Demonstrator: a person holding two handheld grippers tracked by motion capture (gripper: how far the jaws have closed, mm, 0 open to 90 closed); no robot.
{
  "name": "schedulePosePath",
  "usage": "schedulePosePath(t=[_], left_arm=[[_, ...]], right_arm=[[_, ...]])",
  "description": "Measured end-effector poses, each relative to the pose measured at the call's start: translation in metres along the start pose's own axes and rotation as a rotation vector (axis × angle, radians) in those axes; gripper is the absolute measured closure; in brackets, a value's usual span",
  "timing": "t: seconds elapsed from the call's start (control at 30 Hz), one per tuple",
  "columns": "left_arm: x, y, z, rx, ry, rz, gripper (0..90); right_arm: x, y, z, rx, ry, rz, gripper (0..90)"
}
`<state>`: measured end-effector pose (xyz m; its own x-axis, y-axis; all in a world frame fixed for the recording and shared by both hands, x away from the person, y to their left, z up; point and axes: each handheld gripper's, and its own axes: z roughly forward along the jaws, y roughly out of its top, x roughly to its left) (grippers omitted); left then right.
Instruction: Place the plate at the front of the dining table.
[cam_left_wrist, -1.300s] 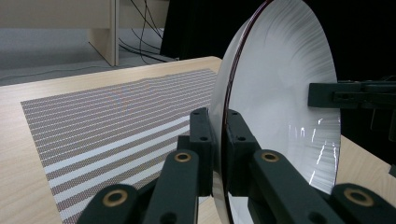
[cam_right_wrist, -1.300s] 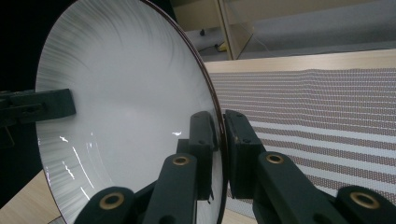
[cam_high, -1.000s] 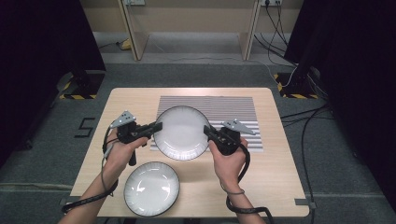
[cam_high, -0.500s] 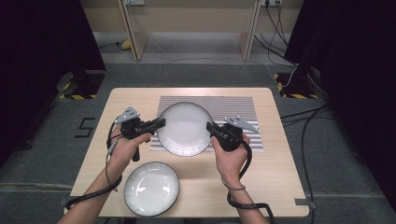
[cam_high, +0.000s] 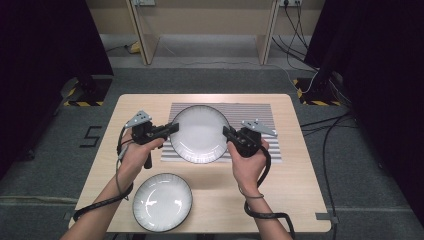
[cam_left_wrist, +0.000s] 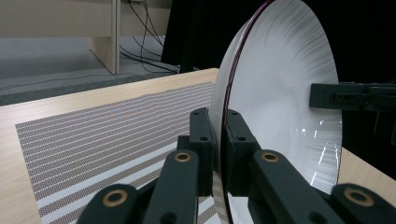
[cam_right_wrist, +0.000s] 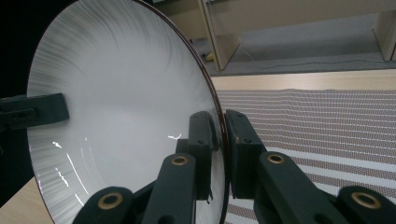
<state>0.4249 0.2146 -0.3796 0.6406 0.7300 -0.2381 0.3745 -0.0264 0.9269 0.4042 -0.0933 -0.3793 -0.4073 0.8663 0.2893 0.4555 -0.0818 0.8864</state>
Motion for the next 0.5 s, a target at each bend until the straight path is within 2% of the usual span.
schedulePosePath(t=[0.5], left_arm=[[0.007,0.008,0.015,0.004,0.001,0.0,83.3]], right_arm=[[-0.007,0.009,0.009,-0.004,-0.021,0.001,81.6]])
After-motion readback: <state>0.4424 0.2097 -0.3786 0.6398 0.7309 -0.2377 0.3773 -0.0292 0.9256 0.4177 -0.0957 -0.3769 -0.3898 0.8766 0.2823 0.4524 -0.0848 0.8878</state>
